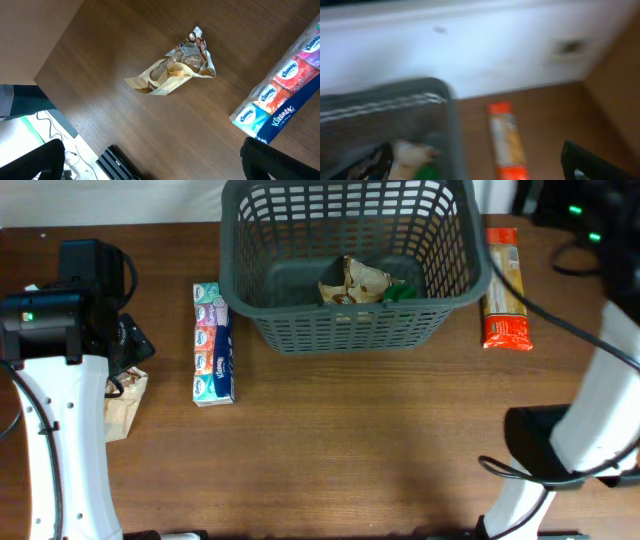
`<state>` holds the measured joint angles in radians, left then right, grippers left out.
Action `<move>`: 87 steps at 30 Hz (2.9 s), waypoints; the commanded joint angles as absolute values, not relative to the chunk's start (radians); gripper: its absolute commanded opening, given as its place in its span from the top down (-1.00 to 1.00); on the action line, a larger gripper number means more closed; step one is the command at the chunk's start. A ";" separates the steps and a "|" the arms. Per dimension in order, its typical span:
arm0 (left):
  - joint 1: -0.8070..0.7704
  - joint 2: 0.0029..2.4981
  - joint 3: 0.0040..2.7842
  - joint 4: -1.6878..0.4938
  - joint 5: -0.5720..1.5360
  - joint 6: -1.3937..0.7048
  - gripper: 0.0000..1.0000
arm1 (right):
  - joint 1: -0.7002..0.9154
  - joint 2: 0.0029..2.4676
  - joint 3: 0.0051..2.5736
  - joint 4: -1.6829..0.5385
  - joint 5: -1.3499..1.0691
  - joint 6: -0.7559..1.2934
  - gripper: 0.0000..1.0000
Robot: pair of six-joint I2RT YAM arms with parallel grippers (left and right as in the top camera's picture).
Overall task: Pack container
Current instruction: 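Open the right gripper to drop the snack bag into the basket, then move the right gripper over the red-and-yellow spaghetti package, then close the right gripper on the spaghetti package and lift it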
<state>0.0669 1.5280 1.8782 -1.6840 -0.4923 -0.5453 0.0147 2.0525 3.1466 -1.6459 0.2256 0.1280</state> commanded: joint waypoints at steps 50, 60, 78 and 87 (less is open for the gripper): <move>0.073 1.531 1.872 -1.677 -0.485 -0.544 -0.99 | -0.315 2.255 2.130 -1.293 -0.039 -0.253 -0.98; 0.073 1.531 1.872 -1.676 -0.485 -0.544 -0.99 | -0.314 2.289 2.130 -1.281 0.004 -0.208 -0.98; 0.073 1.531 1.872 -1.658 -0.485 -0.544 -0.99 | -0.273 2.363 2.131 -1.272 -0.015 -0.209 -0.98; 0.073 1.531 1.871 -1.688 -0.484 -0.544 -0.99 | -0.246 2.371 2.133 -1.205 0.020 -0.209 -0.98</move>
<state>0.0669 1.5280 1.8782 -1.6833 -0.4885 -0.5449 -0.2478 2.3604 2.1357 -1.2152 -0.0006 -0.2131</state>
